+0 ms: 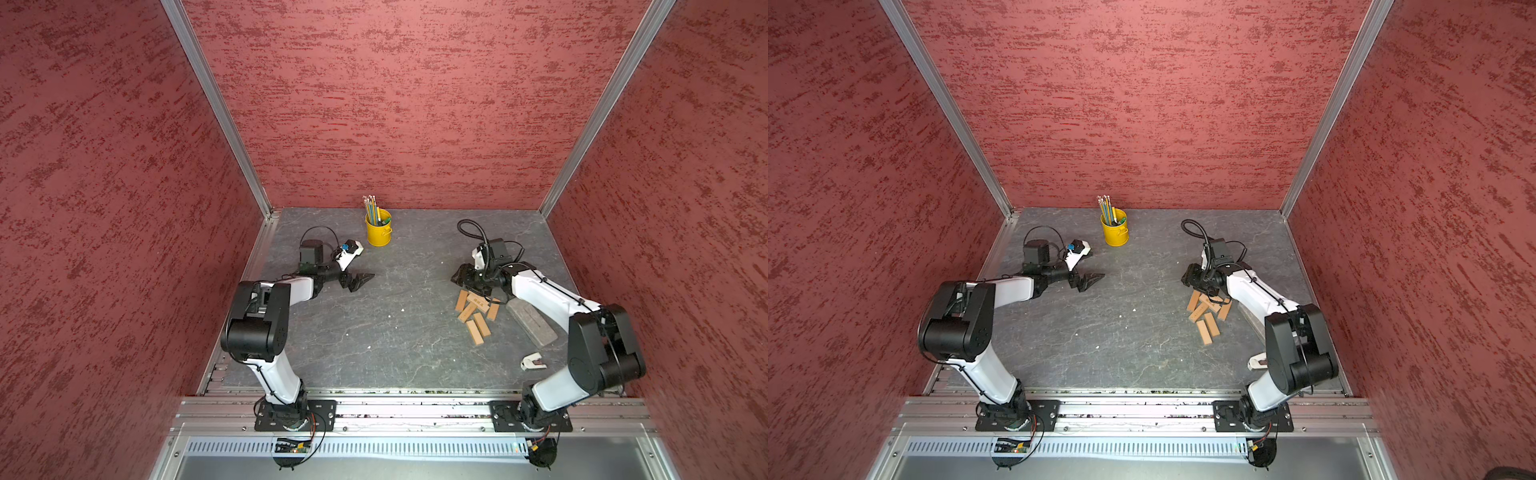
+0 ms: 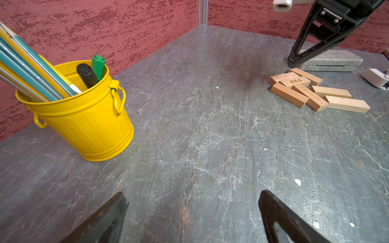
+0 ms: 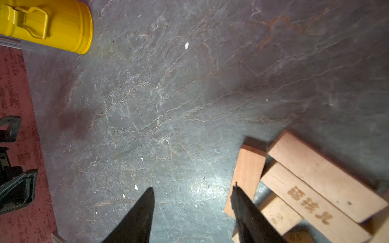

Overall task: Assemble the number 8 with building blocks
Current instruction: Move the building block to the center of the board.

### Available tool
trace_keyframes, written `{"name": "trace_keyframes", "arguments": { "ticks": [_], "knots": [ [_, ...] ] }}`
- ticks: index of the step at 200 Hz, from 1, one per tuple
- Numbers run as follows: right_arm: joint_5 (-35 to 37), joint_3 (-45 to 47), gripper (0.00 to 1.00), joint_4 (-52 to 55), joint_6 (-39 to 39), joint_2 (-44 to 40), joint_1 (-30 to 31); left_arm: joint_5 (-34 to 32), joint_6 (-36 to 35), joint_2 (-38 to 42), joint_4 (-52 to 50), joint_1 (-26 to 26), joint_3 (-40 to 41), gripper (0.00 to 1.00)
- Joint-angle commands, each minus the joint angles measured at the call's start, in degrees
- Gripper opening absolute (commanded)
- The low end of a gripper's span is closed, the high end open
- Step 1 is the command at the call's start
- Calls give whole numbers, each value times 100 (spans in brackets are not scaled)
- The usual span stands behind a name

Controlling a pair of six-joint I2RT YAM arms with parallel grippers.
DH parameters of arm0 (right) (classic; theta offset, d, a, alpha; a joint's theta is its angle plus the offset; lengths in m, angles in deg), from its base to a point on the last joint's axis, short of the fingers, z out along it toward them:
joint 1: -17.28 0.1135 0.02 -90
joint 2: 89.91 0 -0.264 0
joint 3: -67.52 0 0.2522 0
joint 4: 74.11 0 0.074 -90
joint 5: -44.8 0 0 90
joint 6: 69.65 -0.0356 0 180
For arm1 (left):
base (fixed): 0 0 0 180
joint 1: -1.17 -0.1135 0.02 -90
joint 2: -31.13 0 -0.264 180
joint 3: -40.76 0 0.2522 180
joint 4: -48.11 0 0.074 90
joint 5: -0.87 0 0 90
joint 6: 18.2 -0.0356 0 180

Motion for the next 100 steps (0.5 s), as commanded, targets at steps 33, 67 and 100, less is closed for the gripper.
{"name": "trace_keyframes", "arguments": {
  "ticks": [33, 67, 100],
  "knots": [
    [382, -104, 57, 484, -192, 443, 262, 70, -71, -47, -231, 18, -170, 100],
    [438, 57, 54, 488, -342, 465, 321, 34, -91, -48, -257, 42, -174, 99],
    [580, 83, 51, 518, -430, 553, 339, 17, -101, -74, -337, 43, -229, 99]
  ]
}}
